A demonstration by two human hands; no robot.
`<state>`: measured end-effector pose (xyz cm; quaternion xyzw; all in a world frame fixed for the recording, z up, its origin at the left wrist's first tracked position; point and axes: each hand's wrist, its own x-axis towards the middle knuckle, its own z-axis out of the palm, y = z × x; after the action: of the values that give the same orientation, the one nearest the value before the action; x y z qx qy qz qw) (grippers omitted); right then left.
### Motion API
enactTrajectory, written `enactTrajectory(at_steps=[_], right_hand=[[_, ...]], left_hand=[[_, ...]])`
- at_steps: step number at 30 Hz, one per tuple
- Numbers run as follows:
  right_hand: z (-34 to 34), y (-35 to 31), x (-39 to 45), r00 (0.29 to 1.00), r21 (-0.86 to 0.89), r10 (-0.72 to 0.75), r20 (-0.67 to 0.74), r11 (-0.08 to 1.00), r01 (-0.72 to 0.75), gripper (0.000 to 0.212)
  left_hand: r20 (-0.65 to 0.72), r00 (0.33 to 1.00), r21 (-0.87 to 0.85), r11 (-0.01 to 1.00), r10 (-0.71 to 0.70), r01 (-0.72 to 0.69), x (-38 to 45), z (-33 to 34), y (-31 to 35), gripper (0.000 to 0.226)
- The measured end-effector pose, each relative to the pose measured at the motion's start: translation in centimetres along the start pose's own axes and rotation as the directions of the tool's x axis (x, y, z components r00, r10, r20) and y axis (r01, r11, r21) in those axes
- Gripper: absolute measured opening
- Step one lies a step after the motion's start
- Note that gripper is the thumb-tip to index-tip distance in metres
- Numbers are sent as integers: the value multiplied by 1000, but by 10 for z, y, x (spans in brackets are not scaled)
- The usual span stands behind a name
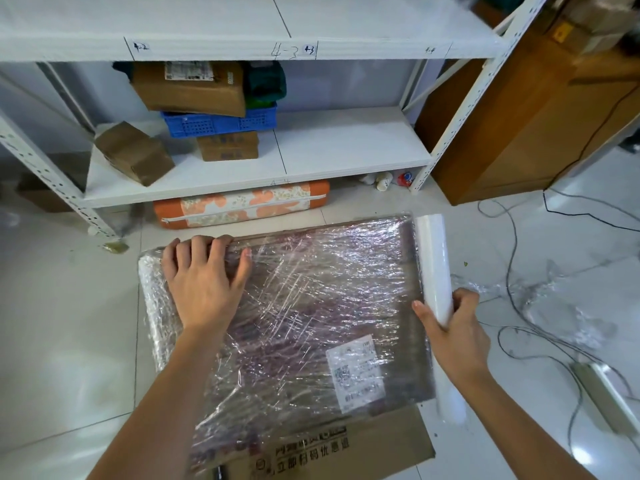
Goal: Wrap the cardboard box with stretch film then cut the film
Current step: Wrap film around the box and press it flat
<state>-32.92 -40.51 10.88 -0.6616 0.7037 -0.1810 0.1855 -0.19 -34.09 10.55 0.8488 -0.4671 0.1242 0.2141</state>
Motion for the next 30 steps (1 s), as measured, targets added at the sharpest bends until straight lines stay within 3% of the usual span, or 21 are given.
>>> enactTrajectory(at_steps=[4,7,16,20,23,26,30], right_hand=[[6,1,9,1000,-11,12,-23,1000,-12,69],[10,1,12,1000,-57,-14,-11,998,13,70],[12,11,13,998,122,-18,56,993,11,54],[8,15,15,991,286,-67,119,958,31,39],[7,12,22,987,293,-97,131,954,55,32],[9,13,24,987,302,-108,121,951,67,37],[12,16,25,987,321,-132,91,942,96,41]], left_hand=[[-25,1000,10,1000,5,-5,-1,-1,1,50],[-40,999,1,1000,13,-13,-3,-1,2,47],[-5,999,19,999,39,-39,-7,-7,5,48],[63,998,186,982,19,-30,-13,-20,20,60],[68,975,157,963,210,-218,-39,-20,66,62],[168,873,92,874,458,-477,-71,11,107,63],[225,909,105,919,351,-380,-72,42,110,65]])
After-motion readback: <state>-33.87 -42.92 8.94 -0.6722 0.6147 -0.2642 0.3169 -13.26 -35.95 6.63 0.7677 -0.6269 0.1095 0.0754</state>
